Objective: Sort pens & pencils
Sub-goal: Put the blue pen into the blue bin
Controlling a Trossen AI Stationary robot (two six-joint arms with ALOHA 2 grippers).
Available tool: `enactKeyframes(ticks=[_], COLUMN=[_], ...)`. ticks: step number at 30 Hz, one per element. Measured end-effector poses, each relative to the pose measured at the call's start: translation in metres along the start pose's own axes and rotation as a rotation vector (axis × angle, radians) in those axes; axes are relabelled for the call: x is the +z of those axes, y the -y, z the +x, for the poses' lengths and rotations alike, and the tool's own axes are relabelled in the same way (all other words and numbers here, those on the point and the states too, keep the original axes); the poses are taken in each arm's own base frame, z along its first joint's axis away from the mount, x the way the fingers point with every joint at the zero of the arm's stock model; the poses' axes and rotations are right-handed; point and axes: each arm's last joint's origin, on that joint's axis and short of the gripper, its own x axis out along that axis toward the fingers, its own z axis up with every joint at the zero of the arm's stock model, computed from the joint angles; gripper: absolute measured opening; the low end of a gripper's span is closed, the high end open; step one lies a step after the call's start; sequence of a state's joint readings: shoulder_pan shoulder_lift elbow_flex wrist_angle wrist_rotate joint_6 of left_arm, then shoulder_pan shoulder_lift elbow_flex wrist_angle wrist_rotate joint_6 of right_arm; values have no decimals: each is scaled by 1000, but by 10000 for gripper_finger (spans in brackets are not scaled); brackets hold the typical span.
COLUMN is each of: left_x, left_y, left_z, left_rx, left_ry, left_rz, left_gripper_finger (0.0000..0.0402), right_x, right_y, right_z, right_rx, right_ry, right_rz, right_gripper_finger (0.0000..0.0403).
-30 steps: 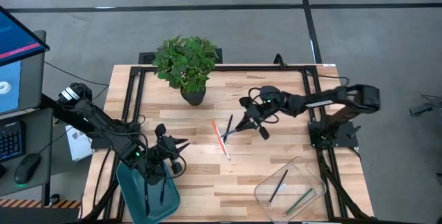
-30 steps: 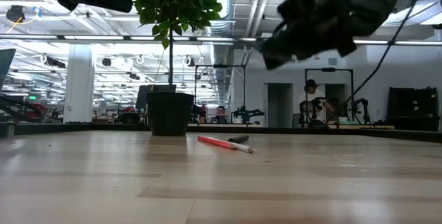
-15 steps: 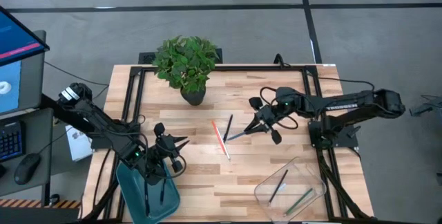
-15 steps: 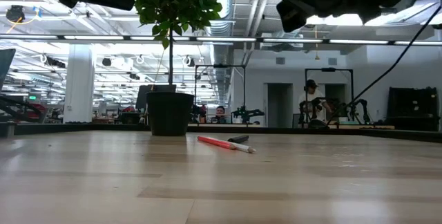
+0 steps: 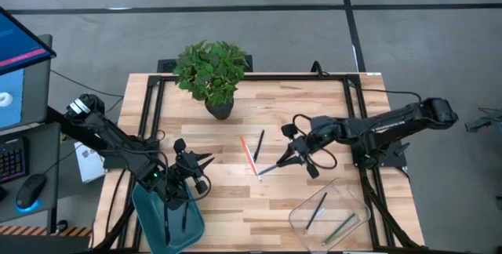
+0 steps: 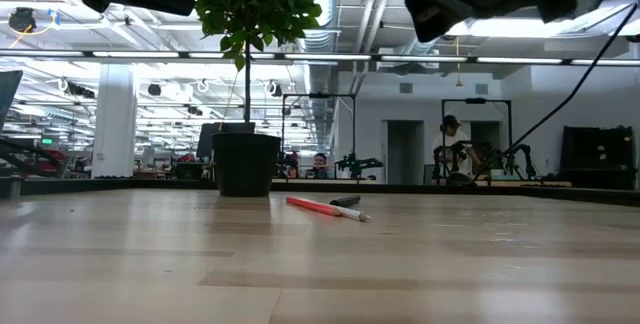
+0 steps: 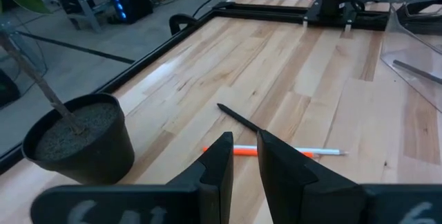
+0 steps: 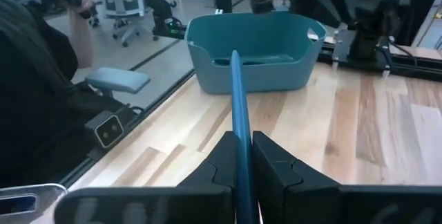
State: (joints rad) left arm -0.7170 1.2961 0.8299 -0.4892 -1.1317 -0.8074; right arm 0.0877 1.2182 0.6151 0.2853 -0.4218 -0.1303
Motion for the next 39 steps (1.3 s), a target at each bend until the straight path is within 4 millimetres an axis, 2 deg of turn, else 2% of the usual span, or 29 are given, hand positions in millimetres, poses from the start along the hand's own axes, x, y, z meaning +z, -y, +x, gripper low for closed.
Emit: enactKeyframes(ticks=[3,11,19,27,35,39], left_x=[1,2,8,8,-7,-13], left_y=[0,-1,-4,-3,13,20], left_z=[0,1,7,11,22,26], left_rx=[14,42,121,185,257,291], left_ry=[14,49,112,166,227,258], left_rz=[-3,-30,-68,-75,-36,-18], left_gripper_finger=[59,59,59,59,59,59], right_x=[7,44,75,78,67,60], right_y=[-9,-27,-38,-45,-41,-43], right_z=[1,7,11,31,63,74], right_rx=[6,10,-144,-237,-285,-333], right_ry=[25,118,210,323,457,470], right_rz=[-24,-150,-279,-395,-470,-510], right_gripper_finger=[48,48,48,48,48,48])
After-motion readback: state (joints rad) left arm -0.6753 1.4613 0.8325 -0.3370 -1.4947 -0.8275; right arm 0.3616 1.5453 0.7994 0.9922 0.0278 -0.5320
